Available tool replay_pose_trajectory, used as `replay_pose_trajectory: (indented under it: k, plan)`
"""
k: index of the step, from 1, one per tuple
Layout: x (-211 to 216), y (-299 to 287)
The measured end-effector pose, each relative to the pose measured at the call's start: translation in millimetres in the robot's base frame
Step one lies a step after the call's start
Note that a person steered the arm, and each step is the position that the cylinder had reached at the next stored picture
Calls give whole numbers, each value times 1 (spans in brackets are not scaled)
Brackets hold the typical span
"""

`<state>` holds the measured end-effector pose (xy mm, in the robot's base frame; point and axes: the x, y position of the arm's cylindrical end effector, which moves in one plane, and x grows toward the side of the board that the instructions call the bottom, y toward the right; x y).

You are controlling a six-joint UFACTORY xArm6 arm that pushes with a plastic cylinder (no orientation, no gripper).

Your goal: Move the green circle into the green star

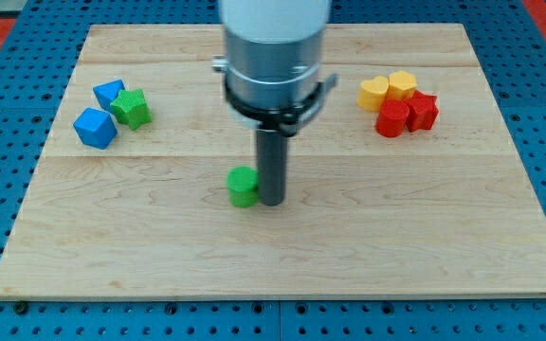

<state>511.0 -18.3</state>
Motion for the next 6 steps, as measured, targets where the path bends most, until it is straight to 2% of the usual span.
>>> replay_pose_trajectory:
  k: [1,3,4,5,6]
  plan:
    - [22,-3]
    - [-49,-82]
    - [-51,-79]
    - [-22,-42]
    - [-63,-37]
